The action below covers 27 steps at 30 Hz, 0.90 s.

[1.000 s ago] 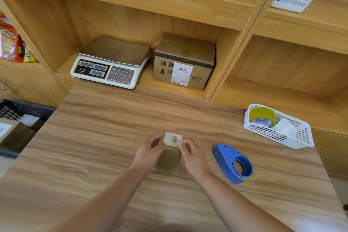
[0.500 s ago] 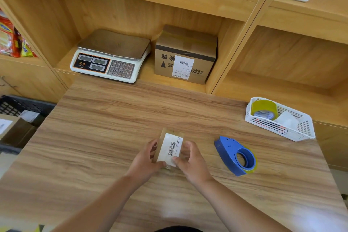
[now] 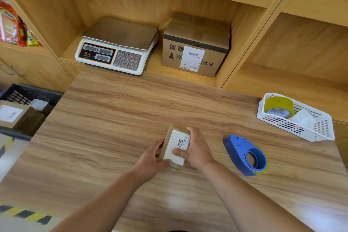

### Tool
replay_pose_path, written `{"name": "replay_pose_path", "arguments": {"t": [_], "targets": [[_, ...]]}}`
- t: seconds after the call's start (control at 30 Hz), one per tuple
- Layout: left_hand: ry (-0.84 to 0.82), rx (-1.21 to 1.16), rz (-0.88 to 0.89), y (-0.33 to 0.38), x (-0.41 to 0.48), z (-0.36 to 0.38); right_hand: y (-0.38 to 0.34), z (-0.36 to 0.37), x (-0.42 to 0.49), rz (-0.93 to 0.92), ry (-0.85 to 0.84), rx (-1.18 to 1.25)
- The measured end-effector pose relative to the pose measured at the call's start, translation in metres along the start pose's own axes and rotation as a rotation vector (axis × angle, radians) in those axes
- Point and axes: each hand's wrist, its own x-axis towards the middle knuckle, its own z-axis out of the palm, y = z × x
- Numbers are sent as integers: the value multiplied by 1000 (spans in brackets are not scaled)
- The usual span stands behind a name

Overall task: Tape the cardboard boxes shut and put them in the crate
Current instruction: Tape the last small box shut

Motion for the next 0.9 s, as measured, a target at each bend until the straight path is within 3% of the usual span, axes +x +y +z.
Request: {"name": "replay_pose_path", "arguments": {"t": [0.33, 0.43, 0.53, 0.6, 0.9], "targets": [[-4, -78, -20, 1, 1, 2, 4, -13, 30, -58, 62, 64], [-28, -66, -9, 0, -1, 0, -1, -14, 25, -51, 51, -31], [-38, -56, -7, -1, -3, -2, -5, -11, 12, -93, -102, -266], [-40, -50, 2, 0, -3, -1, -9, -2, 3, -117, -116, -350], [-47, -35, 13, -1, -1, -2, -10, -2, 23, -94, -54, -306]]}}
